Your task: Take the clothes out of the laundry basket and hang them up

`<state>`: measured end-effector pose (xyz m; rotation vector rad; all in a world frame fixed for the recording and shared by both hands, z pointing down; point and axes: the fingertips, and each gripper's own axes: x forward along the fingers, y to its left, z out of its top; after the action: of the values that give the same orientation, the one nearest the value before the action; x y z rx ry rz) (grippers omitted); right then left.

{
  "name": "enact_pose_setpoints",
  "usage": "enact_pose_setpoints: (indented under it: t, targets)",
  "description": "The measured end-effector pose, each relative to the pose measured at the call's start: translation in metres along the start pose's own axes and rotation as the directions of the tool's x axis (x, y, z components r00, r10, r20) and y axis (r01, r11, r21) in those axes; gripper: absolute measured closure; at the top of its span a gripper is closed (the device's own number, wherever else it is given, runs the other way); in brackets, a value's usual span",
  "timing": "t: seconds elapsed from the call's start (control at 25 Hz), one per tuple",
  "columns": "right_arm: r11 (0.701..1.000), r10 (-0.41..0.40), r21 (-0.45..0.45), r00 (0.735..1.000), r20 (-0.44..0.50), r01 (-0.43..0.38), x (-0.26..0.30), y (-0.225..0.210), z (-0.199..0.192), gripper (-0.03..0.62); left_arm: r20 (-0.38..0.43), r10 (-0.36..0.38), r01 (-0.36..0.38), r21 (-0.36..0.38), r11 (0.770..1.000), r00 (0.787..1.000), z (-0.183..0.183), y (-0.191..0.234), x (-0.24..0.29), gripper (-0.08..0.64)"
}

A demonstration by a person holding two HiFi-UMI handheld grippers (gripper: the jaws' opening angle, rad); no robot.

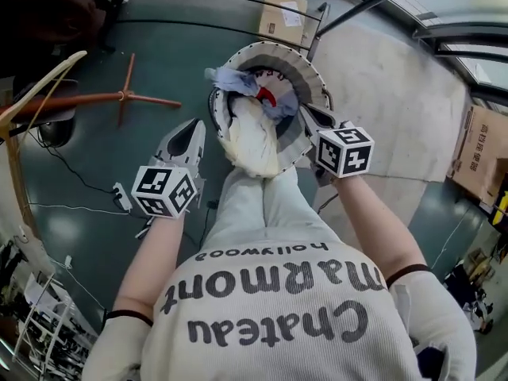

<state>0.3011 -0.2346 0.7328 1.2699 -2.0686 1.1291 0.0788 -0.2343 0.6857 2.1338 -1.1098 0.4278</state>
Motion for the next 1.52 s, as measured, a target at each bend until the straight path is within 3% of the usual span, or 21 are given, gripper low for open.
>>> enact_pose_setpoints:
  t: [0.16,0.4,0.64,0.8,0.92,1.2,1.4,1.52]
  targets:
    - [1.000,-0.023,0.000,0.987,-0.159,0.023,0.043,-0.019,-0.061,0.561,-0.051,0.004,-0.007,-0.049,0.999,0.999,-0.042,0.017,0.017,0.552]
    - [0.986,-0.064,-0.167,0.926,-0.372,0.002,0.101,-0.048,-0.135,0.560,-0.082,0.043,-0.051,-0.086,0.995,0.996,-0.095,0.040,0.030,0.552]
    - [0.981,-0.079,-0.196,0.919,-0.386,0.002,0.149,-0.074,-0.156,0.560,-0.037,0.140,-0.143,-0.136,0.980,0.990,-0.111,0.063,0.054,0.552]
    - [0.972,-0.052,-0.233,0.922,-0.384,-0.042,0.179,-0.081,-0.171,0.553,0.022,0.189,-0.182,-0.174,0.968,0.982,-0.109,0.076,0.067,0.552]
    - [0.956,-0.048,-0.282,0.909,-0.414,-0.078,0.206,-0.089,-0.191,0.413,0.055,0.192,-0.178,-0.195,0.965,0.980,-0.114,0.079,0.074,0.552]
    - [0.859,-0.206,-0.504,0.836,-0.509,-0.095,0.266,-0.132,-0.239,0.386,0.062,0.169,-0.157,-0.158,0.975,0.984,-0.132,0.089,0.089,0.552]
    - [0.721,-0.258,-0.666,0.820,-0.511,-0.188,0.301,-0.153,-0.266,0.383,0.075,0.179,-0.166,-0.153,0.974,0.981,-0.147,0.103,0.097,0.552]
    - [0.709,-0.255,-0.669,0.802,-0.540,-0.224,0.317,-0.162,-0.286,0.383,0.094,0.188,-0.171,-0.165,0.971,0.978,-0.150,0.109,0.098,0.552]
